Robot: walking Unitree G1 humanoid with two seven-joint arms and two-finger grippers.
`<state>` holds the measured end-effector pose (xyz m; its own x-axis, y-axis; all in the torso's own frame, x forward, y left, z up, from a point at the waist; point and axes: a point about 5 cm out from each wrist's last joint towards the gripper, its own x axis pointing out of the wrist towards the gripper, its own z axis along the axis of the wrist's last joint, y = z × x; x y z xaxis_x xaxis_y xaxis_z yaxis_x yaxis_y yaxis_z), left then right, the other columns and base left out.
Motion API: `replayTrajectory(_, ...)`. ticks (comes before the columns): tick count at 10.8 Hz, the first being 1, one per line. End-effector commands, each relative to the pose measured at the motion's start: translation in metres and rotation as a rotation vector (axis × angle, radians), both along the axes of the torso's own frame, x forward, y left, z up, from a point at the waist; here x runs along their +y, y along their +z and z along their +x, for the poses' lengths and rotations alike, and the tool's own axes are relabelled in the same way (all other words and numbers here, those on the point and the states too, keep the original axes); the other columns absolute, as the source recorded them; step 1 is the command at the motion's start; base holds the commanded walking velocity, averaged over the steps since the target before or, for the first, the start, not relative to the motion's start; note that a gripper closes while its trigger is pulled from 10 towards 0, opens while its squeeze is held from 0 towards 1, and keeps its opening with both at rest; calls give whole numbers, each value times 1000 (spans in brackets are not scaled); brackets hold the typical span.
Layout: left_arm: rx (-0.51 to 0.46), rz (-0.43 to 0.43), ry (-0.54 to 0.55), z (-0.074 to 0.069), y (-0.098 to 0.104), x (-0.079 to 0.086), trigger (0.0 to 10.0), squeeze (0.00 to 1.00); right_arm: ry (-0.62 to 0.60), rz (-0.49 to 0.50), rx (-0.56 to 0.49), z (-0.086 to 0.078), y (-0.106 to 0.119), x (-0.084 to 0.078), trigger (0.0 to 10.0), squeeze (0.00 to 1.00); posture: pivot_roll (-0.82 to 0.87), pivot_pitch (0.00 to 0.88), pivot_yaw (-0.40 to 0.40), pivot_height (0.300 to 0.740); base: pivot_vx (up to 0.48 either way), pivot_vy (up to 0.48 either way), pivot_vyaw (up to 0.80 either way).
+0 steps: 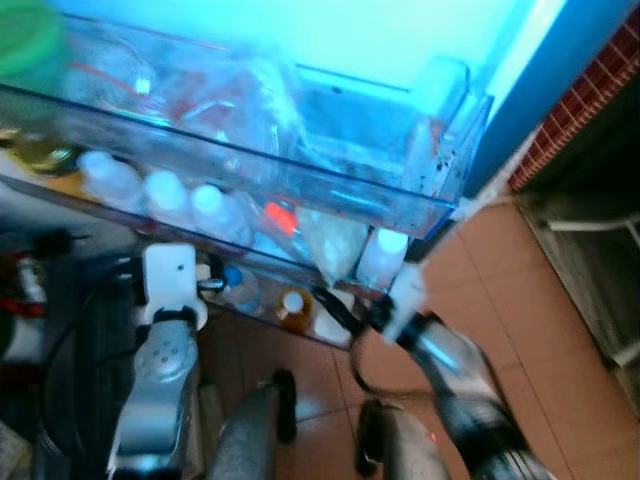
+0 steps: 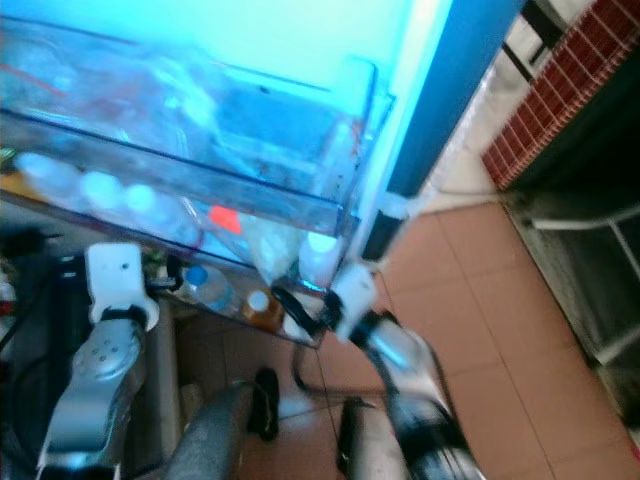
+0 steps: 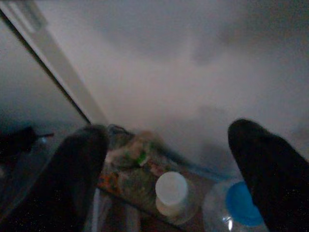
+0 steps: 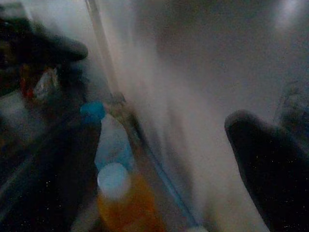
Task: Restocking fridge
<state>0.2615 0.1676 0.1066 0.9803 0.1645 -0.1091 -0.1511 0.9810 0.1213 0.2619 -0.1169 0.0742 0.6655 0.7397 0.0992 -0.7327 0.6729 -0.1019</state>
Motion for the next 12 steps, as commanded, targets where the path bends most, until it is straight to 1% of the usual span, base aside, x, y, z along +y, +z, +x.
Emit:
replayTrajectory(1,-4,2,-11,3,-3,0,10000,0,34,8,-112,-5,26,0,10000,1000,93,75,7,740,0,0,0)
replayTrajectory(2,-9,5,-21,7,-4,0,10000,0,10,4,-124,-10,30,-5,10000,1000,80,60,7,740,0,0,0)
replayTrajectory(3,-16,8,-26,11,-4,-1,10000,0,-40,6,-156,-11,39,-12,10000,1000,71,41,5,740,0,0,0)
replayTrajectory(4,-25,6,-25,14,-4,-1,10000,0,-85,0,-183,-10,46,-18,10000,1000,66,32,4,740,0,0,0)
replayTrajectory(5,-36,5,-27,18,-4,-2,10000,0,-145,-1,-184,-7,52,-26,10000,1000,60,15,4,740,0,0,0)
replayTrajectory(6,-42,2,-30,18,-6,-4,10000,0,-188,-6,-179,0,54,-29,10000,1000,58,7,5,740,0,0,0)
replayTrajectory(7,-43,1,-33,19,-6,-5,10000,0,-204,-8,-184,5,54,-29,10000,1000,60,4,7,740,0,0,0)
replayTrajectory(9,-48,1,-38,18,-7,-4,10000,0,-281,35,-171,14,58,-26,10000,1000,64,2,5,740,0,0,0)
replayTrajectory(11,-53,-6,-42,16,-8,-5,10000,0,-293,19,-167,15,55,-24,10000,1000,73,7,4,740,0,0,0)
replayTrajectory(12,-50,10,-45,15,-8,-5,10000,0,-309,21,-167,17,55,-24,10000,1000,74,9,6,740,0,0,0)
